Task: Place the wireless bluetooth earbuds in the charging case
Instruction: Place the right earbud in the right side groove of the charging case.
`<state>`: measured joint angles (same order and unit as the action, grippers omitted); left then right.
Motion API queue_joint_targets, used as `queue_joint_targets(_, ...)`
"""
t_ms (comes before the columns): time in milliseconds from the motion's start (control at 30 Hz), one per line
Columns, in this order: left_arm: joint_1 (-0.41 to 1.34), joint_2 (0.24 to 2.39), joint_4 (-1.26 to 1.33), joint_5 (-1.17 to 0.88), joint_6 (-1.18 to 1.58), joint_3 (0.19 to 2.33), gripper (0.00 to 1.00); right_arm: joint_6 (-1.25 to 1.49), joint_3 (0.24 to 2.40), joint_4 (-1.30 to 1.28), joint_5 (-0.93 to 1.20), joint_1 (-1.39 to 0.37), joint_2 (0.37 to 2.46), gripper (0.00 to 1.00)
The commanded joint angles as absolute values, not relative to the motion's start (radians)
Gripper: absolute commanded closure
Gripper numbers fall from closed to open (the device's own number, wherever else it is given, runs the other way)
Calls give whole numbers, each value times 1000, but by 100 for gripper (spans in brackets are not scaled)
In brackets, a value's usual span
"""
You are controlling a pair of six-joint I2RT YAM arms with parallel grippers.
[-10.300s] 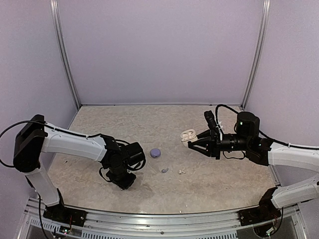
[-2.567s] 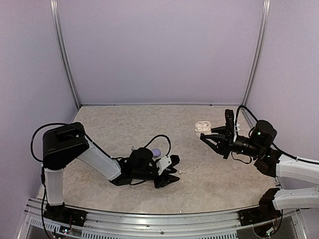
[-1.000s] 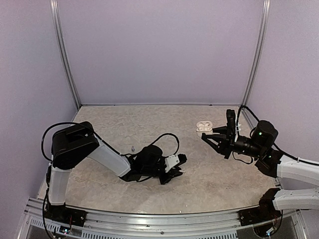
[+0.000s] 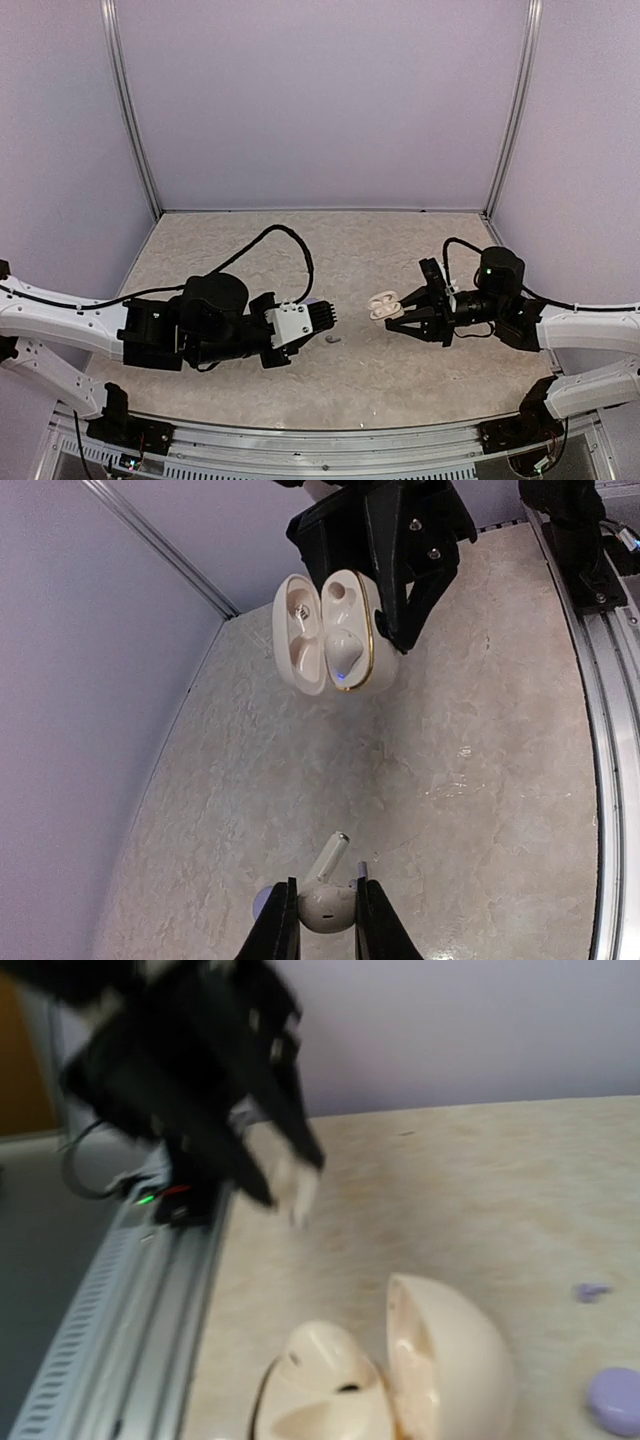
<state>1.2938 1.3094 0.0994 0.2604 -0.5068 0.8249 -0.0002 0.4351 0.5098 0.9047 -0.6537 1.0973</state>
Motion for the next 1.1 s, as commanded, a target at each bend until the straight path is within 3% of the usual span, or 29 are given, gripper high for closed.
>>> queue_joint_targets(0, 1371, 1239, -65, 352, -563, 860, 82, -57, 490, 476, 1020, -699, 1152, 100)
queue_joint_targets(400, 1491, 1219, -222, 412, -651, 963, 82, -90, 635, 288, 1068, -830, 1337, 100)
queue_joint_targets(1067, 1491, 1303, -245, 427, -791, 1008, 82, 62, 707, 278, 1082, -900, 1443, 100)
